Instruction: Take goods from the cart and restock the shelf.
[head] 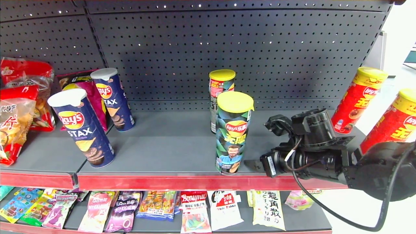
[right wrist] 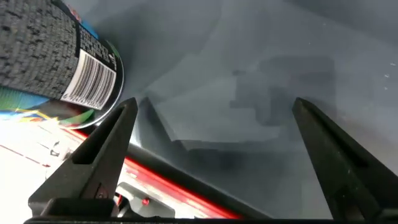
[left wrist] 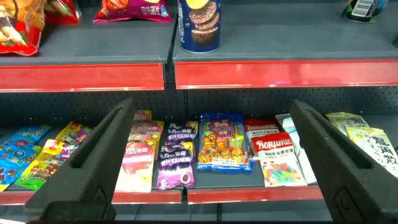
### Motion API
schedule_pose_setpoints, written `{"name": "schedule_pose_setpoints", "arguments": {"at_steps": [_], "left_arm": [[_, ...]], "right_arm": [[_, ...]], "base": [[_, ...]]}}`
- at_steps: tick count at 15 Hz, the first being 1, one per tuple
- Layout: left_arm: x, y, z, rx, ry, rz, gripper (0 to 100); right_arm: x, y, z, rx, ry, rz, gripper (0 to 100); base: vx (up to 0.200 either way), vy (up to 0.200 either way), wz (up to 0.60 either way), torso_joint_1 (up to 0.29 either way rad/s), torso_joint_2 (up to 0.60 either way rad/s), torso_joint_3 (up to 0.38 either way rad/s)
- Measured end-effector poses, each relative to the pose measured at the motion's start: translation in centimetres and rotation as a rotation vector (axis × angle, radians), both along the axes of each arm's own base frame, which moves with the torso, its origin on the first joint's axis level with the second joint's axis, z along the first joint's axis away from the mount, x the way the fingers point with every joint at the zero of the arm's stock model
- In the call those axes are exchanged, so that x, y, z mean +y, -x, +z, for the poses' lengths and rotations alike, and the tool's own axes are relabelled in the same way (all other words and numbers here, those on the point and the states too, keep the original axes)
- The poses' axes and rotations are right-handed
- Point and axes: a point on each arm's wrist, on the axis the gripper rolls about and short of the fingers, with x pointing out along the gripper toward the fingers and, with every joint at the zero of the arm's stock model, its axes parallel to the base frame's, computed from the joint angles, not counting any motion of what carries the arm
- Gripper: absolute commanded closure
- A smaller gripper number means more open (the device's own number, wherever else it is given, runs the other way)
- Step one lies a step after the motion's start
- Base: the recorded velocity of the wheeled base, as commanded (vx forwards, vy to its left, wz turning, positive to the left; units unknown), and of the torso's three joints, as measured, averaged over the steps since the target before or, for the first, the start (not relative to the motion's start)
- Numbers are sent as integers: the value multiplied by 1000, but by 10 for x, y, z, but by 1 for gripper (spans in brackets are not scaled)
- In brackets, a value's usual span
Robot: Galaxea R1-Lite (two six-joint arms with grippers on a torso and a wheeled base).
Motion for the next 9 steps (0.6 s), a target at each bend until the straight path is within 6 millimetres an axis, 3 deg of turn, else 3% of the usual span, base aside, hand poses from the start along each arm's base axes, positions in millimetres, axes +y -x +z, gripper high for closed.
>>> {"name": "schedule_pose_setpoints", "arguments": {"at_steps": [9], "left_arm": [[0, 0, 0, 0, 0, 0, 0]], "right_arm": [[13, -7, -1, -21, 21, 22, 0]], "base": [[0, 0, 0, 0, 0, 0]]}}
